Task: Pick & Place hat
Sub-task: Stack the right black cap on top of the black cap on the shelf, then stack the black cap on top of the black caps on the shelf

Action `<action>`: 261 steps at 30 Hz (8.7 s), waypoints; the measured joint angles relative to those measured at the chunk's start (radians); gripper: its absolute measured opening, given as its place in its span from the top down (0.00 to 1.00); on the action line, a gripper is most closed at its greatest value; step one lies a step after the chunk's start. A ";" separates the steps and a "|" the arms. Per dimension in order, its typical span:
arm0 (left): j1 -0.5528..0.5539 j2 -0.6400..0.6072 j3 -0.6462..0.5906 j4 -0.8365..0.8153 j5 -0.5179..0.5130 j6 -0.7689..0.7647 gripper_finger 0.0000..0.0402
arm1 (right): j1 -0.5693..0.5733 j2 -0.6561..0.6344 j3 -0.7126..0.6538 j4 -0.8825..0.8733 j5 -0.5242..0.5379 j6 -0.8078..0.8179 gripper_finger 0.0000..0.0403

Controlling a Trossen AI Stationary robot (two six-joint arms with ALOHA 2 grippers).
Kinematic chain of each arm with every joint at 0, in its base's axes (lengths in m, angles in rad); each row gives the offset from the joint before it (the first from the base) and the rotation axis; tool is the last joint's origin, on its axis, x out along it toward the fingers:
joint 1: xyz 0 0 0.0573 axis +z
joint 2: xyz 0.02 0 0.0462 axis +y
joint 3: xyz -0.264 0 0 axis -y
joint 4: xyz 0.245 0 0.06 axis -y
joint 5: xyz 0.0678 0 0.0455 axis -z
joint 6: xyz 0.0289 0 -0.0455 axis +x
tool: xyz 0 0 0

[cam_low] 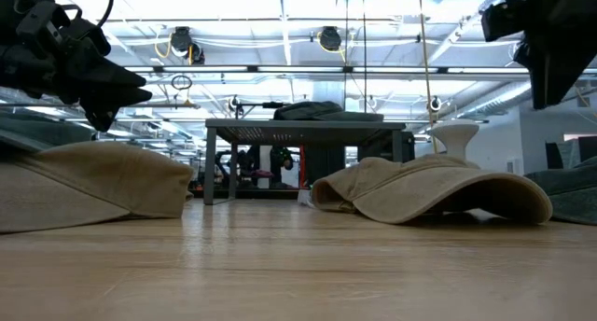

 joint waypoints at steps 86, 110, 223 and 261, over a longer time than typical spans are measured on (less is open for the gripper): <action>0.000 0.000 0.000 0.000 0.000 0.000 0.70 | -0.349 0.071 0.198 -0.068 -0.120 -0.303 0.94; 0.000 0.000 0.000 0.000 0.000 0.000 0.70 | -0.255 0.254 0.736 -0.213 -0.029 -0.787 0.94; 0.000 0.000 0.000 0.000 0.000 0.000 0.70 | -0.464 0.404 0.738 0.500 0.259 -0.580 0.40; 0.000 0.000 0.000 0.134 0.043 -0.275 0.70 | -0.024 0.325 -0.011 1.765 0.247 -0.369 0.43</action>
